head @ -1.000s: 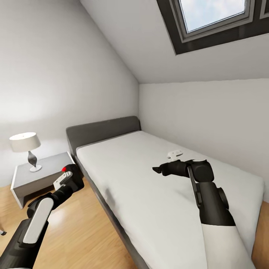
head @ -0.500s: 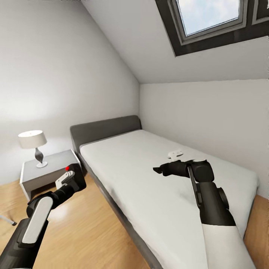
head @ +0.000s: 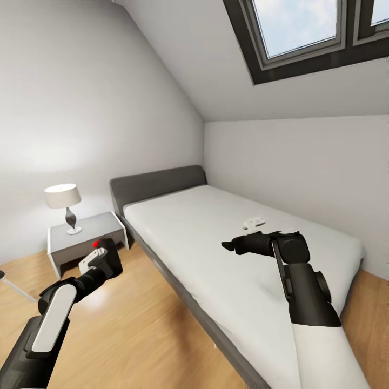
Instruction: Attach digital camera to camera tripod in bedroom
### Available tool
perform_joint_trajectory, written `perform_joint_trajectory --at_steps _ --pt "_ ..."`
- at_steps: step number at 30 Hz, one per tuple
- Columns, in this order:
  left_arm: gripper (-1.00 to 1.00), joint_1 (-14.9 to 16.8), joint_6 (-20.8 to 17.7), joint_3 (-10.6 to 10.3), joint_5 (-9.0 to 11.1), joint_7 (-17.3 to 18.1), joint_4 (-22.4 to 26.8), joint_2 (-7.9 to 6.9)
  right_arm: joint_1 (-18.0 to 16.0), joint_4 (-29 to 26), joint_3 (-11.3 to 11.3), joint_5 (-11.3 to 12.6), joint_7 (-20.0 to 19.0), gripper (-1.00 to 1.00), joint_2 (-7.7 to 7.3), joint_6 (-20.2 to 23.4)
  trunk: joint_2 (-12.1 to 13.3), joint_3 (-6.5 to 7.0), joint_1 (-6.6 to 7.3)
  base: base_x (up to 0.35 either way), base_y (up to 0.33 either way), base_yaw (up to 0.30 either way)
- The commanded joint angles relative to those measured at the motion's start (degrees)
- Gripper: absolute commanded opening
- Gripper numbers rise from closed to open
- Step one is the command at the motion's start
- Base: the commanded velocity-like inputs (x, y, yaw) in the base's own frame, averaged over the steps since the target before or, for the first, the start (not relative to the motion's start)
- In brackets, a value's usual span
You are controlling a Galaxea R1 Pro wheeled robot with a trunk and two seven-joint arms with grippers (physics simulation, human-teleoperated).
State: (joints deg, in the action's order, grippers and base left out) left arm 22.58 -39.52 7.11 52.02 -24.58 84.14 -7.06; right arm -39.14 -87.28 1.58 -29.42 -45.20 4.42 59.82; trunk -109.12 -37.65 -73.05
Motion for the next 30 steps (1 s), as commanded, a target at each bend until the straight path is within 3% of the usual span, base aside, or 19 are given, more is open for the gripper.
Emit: perform_joint_trajectory --at_steps 1,11,25,30 --pt "-1.00 0.1 -0.1 0.0 0.7 -1.1 0.1 0.00 -0.1 0.0 0.2 -0.6 -0.6 1.00 0.06 0.2 0.0 -0.06 0.04 -0.344 0.124 0.000" --pt "-1.00 0.0 0.3 0.2 0.9 -11.9 0.1 0.21 -0.1 0.0 2.4 -0.5 -0.6 1.00 0.06 0.2 0.0 -0.06 0.04 -0.304 0.101 0.000" --pt "-1.00 0.0 0.4 0.0 1.2 -13.3 0.1 0.75 -0.1 -0.1 2.7 -0.4 -0.7 1.00 0.06 0.2 0.0 -0.06 0.04 -0.037 0.010 0.000" --pt "-1.00 0.1 0.5 -1.6 1.0 -13.3 0.1 1.38 -0.1 -0.1 2.7 -0.4 -0.8 1.00 0.06 0.2 0.0 -0.06 0.04 -0.002 0.001 0.000"
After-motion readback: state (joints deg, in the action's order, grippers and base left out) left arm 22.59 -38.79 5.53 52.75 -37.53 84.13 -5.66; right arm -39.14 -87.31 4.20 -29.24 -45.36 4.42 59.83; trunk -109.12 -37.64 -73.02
